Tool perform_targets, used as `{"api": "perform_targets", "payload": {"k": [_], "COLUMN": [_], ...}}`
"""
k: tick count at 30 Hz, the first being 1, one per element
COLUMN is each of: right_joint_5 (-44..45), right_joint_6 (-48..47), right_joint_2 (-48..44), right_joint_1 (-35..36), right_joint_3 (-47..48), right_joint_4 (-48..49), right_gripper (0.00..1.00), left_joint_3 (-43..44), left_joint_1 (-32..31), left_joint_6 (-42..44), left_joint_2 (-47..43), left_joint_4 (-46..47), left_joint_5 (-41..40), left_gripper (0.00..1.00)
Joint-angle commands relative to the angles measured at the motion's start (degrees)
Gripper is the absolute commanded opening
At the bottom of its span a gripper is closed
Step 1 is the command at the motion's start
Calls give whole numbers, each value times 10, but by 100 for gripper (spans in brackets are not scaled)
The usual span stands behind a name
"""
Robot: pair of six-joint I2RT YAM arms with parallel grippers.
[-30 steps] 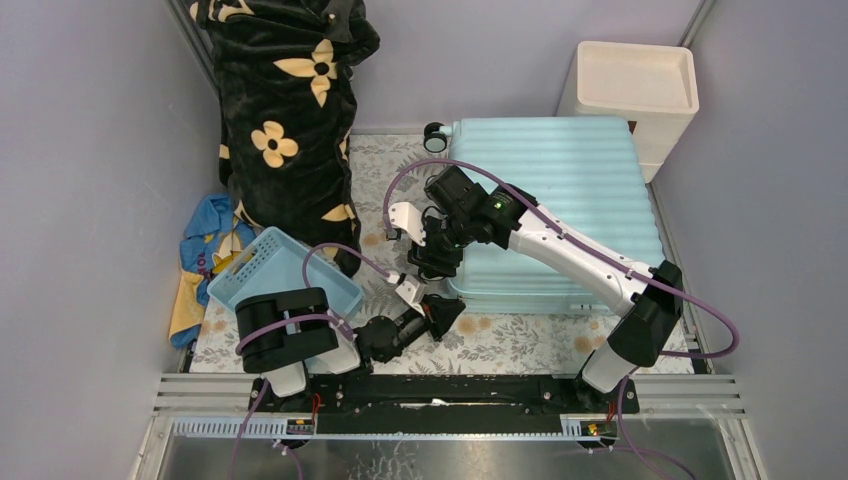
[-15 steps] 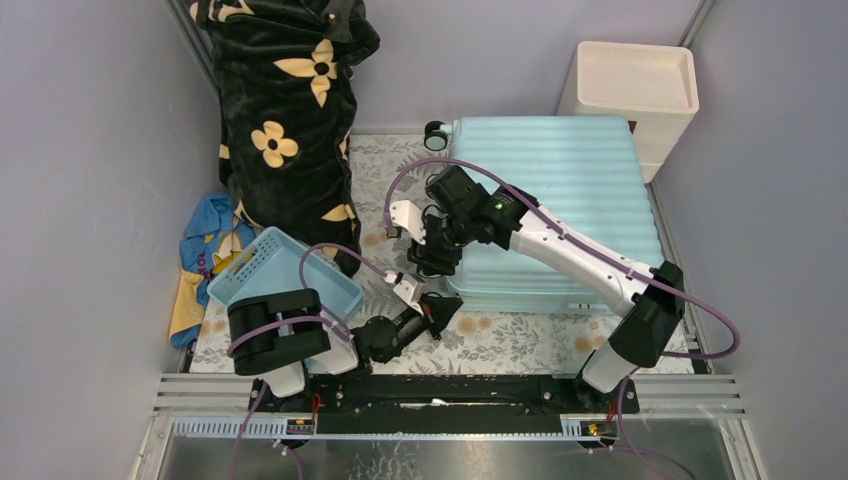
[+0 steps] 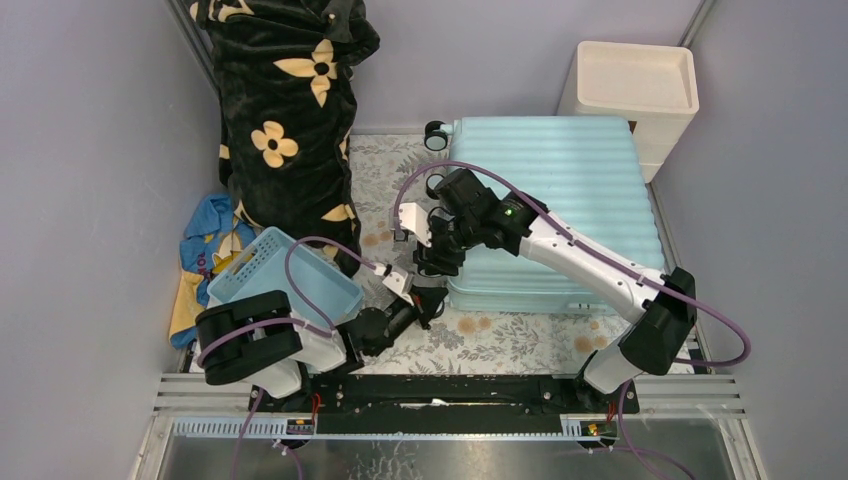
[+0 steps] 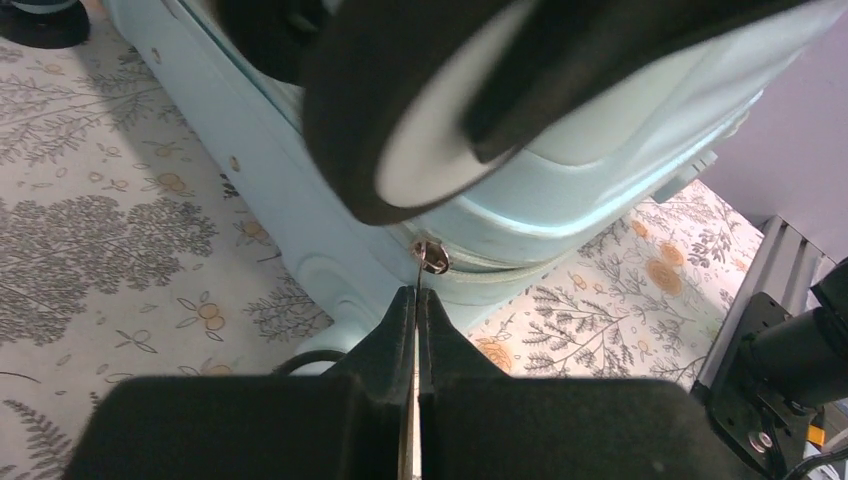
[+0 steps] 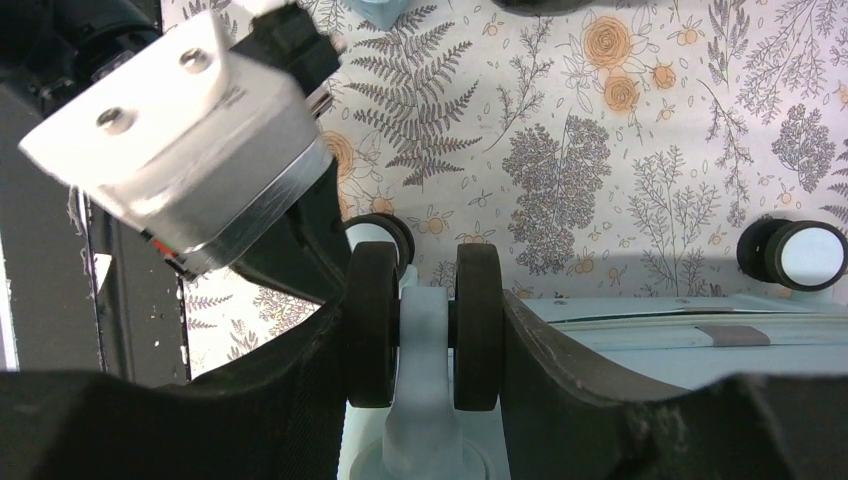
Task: Open, take out, and arrange the luggage
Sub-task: Unzip the luggage at the center of the board.
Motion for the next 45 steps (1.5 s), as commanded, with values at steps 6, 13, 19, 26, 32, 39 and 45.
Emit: {"api": "perform_targets", "payload": {"k": [6,13,19,26,32,39,45], "right_joint_5": [-64,-106,-148,-176,-190,-219,-269], "right_joint_6": [-21,-54,-97,-135,-169,-235,-314], "right_joint_2": [-89,-119,-139,-159,-175,-191,-199], "right_joint_1": [-26,-30,-32,-43,-55,-68,-88], "right_joint_3": [-8,-34,-59,-92,-122,-149,-168], "right_joint_4": [-34,-69,-109,-138,-154,-195,-240], "right_gripper": [6,6,6,6,6,6,7], "left_joint_3": [-9,0,19,40,76,112,132], "left_joint_1": [94,155,190,221,241,263,290], "left_joint_6": [71,102,113,100,69,36,20], "left_joint_2": [-65,-73,-55,-28,14,47,52], "left_joint_4": [-65,-82,-87,-88,-94,-117,-142], "left_joint_5": [31,129,198,235,261,267,262], "left_gripper": [0,0,0,0,0,0,0]}}
